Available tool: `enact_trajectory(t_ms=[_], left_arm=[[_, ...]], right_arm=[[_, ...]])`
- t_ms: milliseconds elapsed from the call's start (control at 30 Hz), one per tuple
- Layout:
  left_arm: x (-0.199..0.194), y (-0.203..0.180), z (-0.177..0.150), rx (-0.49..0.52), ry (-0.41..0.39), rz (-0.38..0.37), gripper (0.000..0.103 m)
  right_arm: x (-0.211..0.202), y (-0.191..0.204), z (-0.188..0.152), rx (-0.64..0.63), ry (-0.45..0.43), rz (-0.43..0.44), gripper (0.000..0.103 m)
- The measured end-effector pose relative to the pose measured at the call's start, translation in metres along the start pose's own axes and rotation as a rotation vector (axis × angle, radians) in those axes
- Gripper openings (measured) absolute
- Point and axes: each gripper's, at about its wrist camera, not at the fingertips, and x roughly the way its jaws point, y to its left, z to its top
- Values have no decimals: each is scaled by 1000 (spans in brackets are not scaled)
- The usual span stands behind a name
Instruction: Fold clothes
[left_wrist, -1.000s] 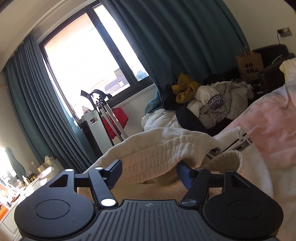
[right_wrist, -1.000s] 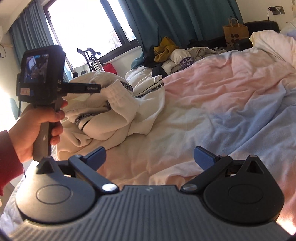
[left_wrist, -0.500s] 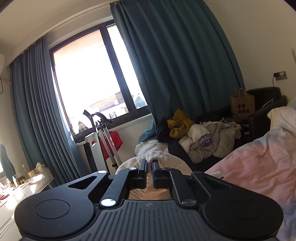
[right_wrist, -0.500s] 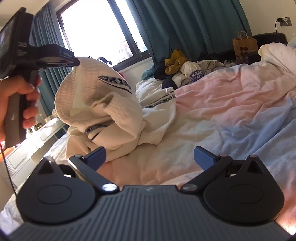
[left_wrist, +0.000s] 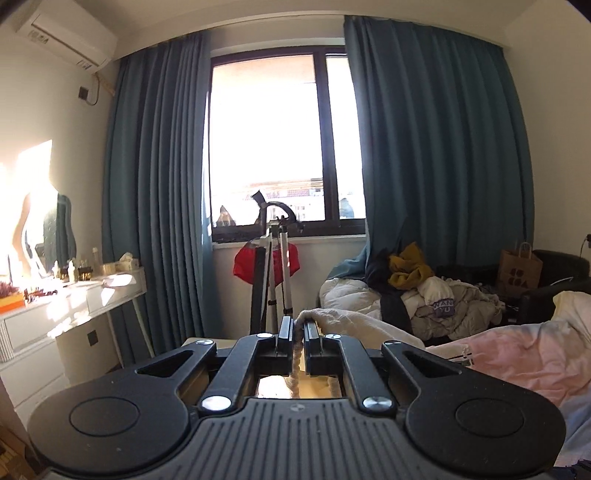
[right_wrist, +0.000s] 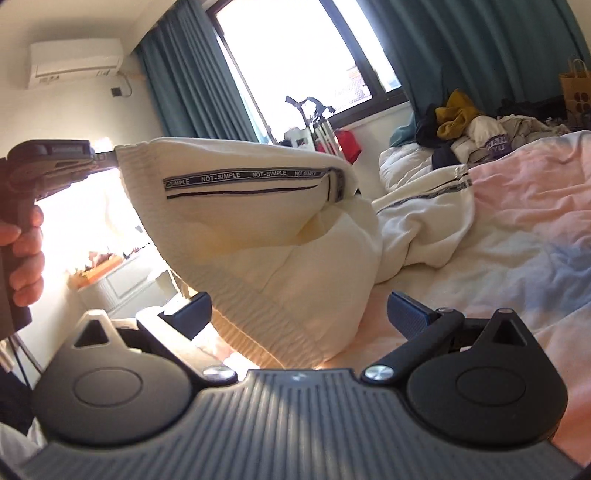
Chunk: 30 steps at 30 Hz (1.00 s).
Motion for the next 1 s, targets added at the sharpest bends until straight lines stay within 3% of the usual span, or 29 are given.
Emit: enact_trajectory(t_ms=[233,333,400,633,733,800,1000], left_arm=[[15,70,-50,-117,32,85,6],[27,94,-69,-167,63,111,7],[39,108,-81,-198,94,128,7],[84,155,-116,-316,230,156,7],[95,167,-128,-334,269,157,8],[100,174,-131,-355,282,146,8],[94,179,-125,-404,312,110,11]], right_arm=[[33,33,-30,-145,179,-39,102],[48,30,-38,-154,231,-78,93],[57,24,-39,-135,238,-99,78],[105,28,-56,-167,290,-131,70],[114,37,-63,-254,262,-139,60],[114,37,-60,-228,241,-133,48],[96,42,-42,-183,136,-143,34]])
